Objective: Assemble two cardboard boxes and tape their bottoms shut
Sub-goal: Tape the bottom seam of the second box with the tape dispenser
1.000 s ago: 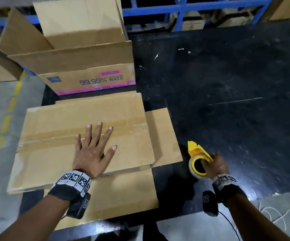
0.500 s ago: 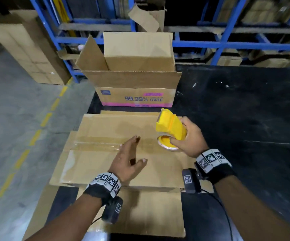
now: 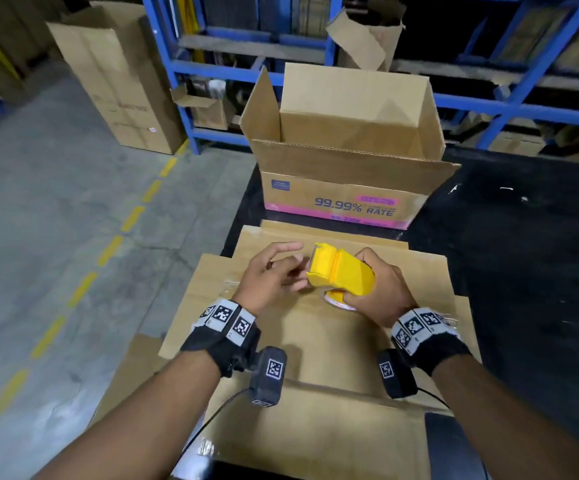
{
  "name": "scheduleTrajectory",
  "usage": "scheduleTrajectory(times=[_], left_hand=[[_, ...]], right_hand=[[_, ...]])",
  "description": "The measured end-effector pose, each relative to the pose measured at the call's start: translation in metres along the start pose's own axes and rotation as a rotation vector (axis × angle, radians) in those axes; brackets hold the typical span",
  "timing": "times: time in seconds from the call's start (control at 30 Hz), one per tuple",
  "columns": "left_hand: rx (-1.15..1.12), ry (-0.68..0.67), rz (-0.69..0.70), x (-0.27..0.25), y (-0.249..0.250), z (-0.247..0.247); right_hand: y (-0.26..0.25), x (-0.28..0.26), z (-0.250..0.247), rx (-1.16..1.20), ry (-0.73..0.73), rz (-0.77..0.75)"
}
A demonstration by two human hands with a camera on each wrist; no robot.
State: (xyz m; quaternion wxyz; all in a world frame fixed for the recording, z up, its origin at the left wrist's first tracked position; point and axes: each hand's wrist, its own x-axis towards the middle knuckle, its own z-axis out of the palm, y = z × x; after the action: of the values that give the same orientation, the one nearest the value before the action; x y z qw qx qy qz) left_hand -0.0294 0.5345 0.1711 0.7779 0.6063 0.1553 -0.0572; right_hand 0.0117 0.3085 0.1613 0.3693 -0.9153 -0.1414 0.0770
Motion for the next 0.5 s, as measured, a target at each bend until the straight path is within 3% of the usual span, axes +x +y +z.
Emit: scheduleTrajectory(times=[0.37,0.5], left_hand=[[-0.032,-0.048,0.021,-0.007,0.01,-0.05],[-0.139,-0.082,0.017,-0.016,0.02,-0.062]], right_hand=[[-0.043,0.001,0.038,0.012,0.0,-0.091],[-0.049,-0.001,0.052,0.069,0.035,-0.113]])
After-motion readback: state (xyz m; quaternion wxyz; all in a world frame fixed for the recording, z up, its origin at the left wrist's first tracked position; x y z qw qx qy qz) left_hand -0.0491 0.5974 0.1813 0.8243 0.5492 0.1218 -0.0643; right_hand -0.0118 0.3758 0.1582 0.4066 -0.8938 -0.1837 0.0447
